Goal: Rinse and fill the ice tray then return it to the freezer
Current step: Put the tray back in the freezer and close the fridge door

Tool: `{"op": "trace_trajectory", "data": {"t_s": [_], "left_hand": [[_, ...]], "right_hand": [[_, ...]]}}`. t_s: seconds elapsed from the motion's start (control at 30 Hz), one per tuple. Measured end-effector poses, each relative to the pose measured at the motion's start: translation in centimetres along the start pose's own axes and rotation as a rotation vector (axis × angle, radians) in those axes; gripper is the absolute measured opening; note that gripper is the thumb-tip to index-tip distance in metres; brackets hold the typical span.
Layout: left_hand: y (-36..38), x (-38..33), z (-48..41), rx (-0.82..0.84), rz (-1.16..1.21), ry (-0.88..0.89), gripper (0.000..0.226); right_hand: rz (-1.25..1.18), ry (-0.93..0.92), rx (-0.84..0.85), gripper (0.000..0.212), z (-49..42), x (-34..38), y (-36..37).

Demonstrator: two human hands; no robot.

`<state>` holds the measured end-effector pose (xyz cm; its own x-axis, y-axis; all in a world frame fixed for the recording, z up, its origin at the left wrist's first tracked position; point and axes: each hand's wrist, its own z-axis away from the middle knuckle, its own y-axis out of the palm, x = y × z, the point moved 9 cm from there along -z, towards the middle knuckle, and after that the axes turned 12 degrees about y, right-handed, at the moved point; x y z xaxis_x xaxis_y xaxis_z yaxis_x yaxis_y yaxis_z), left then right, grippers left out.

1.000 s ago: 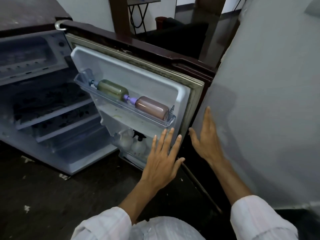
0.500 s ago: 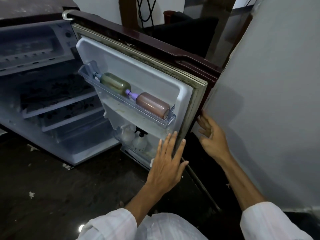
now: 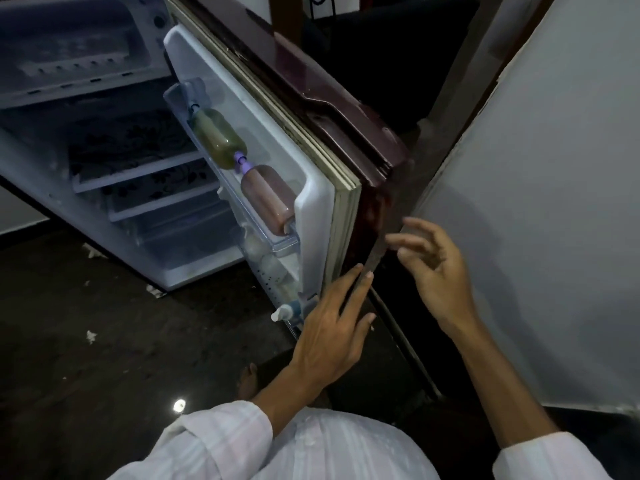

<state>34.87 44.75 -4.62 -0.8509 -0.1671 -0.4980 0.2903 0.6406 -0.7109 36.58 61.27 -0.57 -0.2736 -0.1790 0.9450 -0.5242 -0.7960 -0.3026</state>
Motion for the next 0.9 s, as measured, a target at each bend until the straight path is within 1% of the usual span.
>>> {"op": "trace_trajectory", "data": {"t_s": [0.07, 0.1, 0.17, 0.23, 0.33, 0.57, 0.7, 0.8, 0.9], "left_hand": [[-0.3, -0.1, 0.7, -0.030, 0.003, -0.009, 0.055], [-0.4, -0.2, 1.0, -0.039, 0.007, -0.012, 0.055], [-0.4, -0.2, 1.6, -0.042, 0.017, -0.026, 0.054], [-0.6, -0.1, 2.1, -0.041, 0.022, -0.054, 0.055], [-1.0, 0.7, 2.7, -0.057, 0.038, -0.132, 0.058], [-1.2, 1.9, 4.1, -0.092, 0.102, -0.260, 0.064], [-1.5, 3.1, 4.7, -0.155, 0.118, -0.349, 0.067], [-2.1, 4.6, 5.6, -0.216, 0.126, -0.430, 0.070], [-3.2, 5.7, 6.7, -0.288, 0.112, -0.485, 0.067]], "right_hand": [[-0.022, 0.023, -0.077, 0.039, -0.7, -0.2, -0.1], [-0.012, 0.033, -0.073, 0.040, -1.1, -0.1, 0.2], [0.035, 0.037, 0.001, 0.043, -1.9, 0.5, 1.7], [0.106, -0.009, 0.088, 0.043, -2.2, 1.8, 3.6], [0.121, -0.067, 0.171, 0.040, -2.2, 3.1, 5.9], [0.081, -0.081, 0.216, 0.039, -1.0, 3.5, 8.4], [0.104, -0.064, 0.257, 0.040, -0.6, 3.7, 9.9], [0.114, -0.073, 0.296, 0.033, 0.1, 4.6, 11.4], [0.140, -0.098, 0.344, 0.031, 0.8, 5.6, 13.5]]}}
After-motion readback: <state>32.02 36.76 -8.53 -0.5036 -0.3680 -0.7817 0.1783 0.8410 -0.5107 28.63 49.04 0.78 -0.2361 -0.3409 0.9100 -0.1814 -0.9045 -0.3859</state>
